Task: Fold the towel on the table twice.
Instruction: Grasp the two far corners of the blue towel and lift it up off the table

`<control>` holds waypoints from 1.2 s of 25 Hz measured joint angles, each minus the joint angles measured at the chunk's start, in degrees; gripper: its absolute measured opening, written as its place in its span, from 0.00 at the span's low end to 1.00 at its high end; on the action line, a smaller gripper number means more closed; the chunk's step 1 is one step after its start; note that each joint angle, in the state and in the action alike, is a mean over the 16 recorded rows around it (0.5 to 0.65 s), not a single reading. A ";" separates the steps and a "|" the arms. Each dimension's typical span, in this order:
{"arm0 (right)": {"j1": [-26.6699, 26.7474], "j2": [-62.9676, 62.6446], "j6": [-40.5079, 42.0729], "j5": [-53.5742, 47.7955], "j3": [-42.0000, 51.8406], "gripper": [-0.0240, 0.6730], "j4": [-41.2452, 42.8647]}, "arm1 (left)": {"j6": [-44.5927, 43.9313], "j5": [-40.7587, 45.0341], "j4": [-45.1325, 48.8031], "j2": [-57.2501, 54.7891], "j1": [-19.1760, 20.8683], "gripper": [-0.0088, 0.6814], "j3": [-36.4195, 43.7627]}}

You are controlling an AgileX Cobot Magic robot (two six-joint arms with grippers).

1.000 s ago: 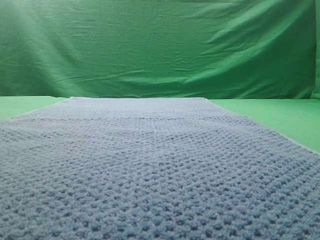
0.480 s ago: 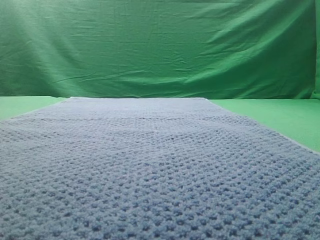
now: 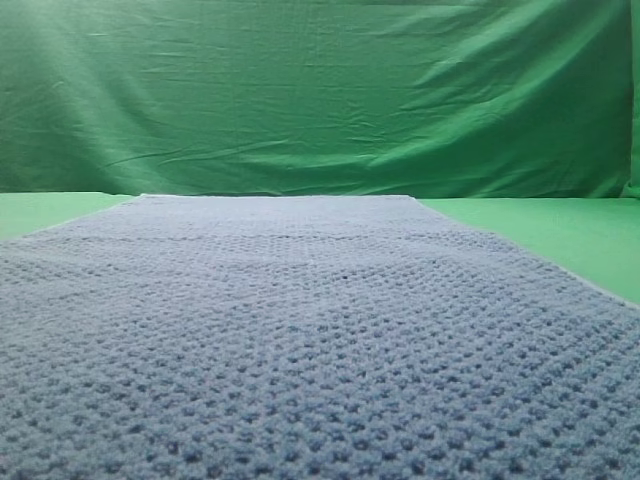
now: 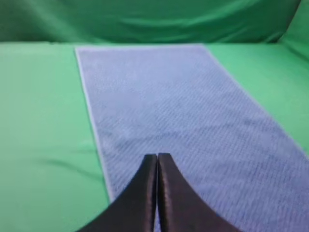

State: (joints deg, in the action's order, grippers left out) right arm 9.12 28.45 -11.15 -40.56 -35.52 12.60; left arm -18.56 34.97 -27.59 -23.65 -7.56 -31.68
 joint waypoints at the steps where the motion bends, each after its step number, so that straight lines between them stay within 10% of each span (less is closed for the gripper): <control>1: 0.39 1.64 0.44 -0.96 -1.08 0.03 -0.03 | 0.96 1.18 1.36 -1.83 0.00 0.01 -1.04; 13: 10.73 29.23 3.12 -8.07 -14.66 0.03 -0.14 | 9.11 12.71 15.40 -28.90 0.00 0.01 -15.54; 30: 17.58 68.75 -1.60 -7.82 -39.41 0.03 -1.21 | 19.74 8.13 29.21 -59.48 -5.20 0.01 -28.05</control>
State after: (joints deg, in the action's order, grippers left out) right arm 26.71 97.20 -12.76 -48.38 -74.93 11.39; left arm 1.18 43.09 1.62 -83.13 -12.77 -59.73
